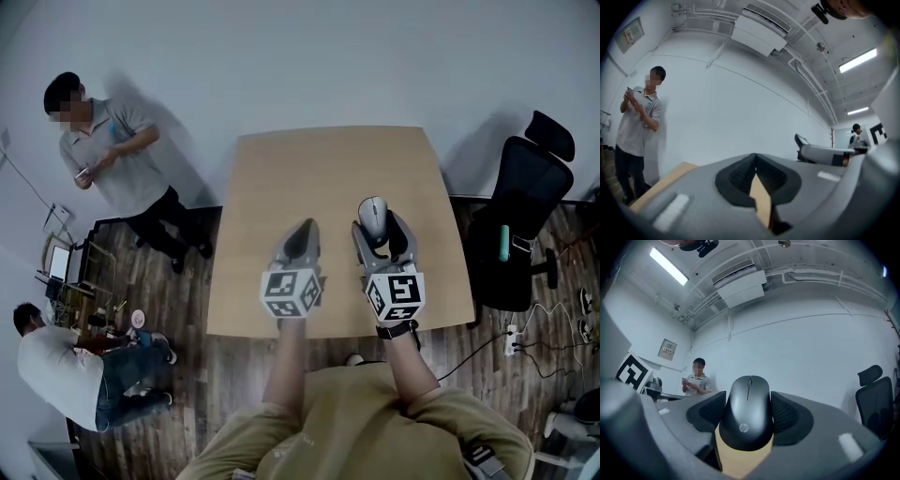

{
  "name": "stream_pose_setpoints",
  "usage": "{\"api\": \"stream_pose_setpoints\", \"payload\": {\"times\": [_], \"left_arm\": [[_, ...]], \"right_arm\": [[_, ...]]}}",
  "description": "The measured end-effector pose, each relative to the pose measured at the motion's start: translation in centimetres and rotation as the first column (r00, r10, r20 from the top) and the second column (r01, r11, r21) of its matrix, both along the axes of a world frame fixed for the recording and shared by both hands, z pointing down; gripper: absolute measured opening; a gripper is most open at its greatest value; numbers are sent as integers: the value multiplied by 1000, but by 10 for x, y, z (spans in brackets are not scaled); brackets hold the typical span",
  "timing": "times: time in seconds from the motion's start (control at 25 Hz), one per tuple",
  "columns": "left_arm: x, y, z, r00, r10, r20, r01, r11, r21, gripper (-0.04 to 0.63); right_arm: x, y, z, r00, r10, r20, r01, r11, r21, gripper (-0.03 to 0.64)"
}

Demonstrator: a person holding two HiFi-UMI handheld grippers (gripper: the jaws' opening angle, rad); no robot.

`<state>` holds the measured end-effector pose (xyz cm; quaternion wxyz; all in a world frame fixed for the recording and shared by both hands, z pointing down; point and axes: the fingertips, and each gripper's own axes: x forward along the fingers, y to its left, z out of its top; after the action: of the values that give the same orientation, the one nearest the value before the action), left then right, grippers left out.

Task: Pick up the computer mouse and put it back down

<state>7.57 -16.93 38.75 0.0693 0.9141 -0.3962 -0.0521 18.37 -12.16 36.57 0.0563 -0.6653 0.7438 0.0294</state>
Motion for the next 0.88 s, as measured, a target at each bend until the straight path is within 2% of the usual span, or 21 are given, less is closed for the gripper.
{"api": "stream_pose_setpoints", "payload": {"times": [0.16, 0.48, 0.88], "left_arm": [[36, 1, 13, 1000, -11, 4, 11, 1000, -18, 2], [78, -9, 39, 996, 28, 83, -23, 998, -58, 0], [141, -81, 80, 983, 126, 134, -109, 986, -123, 2]], "right_arm": [[38, 4, 13, 1000, 1, 7, -1, 1000, -17, 301], [78, -12, 55, 998, 12, 66, -5, 995, -101, 301], [140, -84, 101, 993, 108, 42, -97, 974, -204, 301]]}}
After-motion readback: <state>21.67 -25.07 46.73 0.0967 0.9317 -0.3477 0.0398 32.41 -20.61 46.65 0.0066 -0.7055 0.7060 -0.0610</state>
